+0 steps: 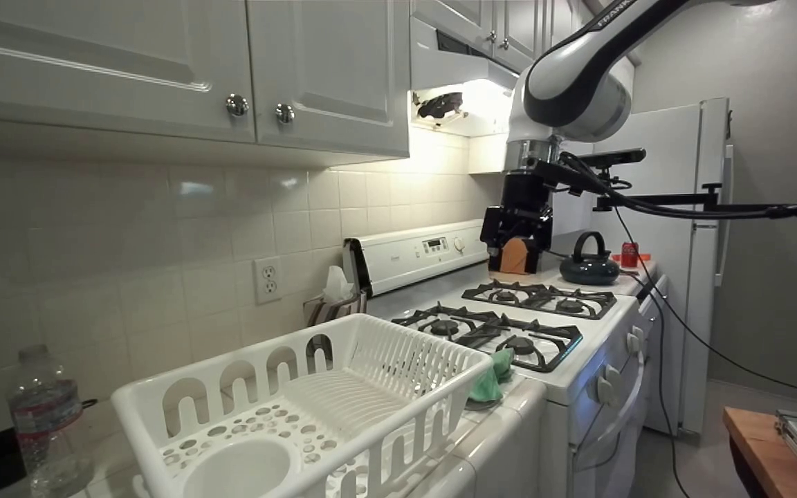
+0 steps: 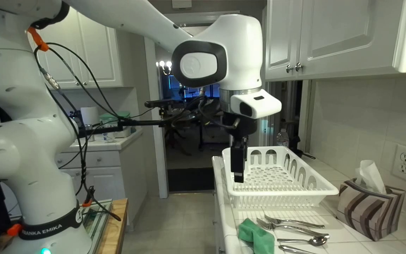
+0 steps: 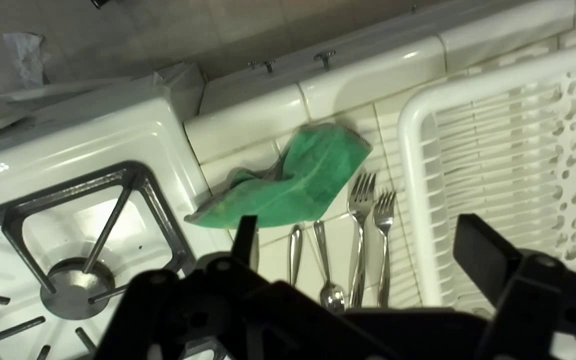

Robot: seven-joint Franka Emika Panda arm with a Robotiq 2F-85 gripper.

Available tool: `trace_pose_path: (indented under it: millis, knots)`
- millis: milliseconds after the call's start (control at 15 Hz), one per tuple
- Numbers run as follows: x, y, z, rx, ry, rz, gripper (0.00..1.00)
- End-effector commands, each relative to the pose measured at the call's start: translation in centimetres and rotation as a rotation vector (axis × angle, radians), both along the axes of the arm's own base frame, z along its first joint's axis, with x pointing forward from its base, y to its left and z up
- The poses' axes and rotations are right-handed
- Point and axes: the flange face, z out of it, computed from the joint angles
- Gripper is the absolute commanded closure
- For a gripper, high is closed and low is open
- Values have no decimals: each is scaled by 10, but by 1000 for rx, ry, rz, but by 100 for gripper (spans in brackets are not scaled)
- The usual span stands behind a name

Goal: Put two silver spoons in the cutlery holder on the dishrack.

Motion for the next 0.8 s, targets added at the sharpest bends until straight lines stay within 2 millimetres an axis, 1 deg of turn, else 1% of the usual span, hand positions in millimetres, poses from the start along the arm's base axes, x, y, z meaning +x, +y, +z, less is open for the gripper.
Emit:
trace_pose_path:
  millis: [0, 333, 733]
  knots:
    - [30, -19, -8, -12, -54, -66, 0]
    - [64, -32, -24, -67, -113, -53, 0]
    - [97, -48, -45, -80, -141, -88, 0]
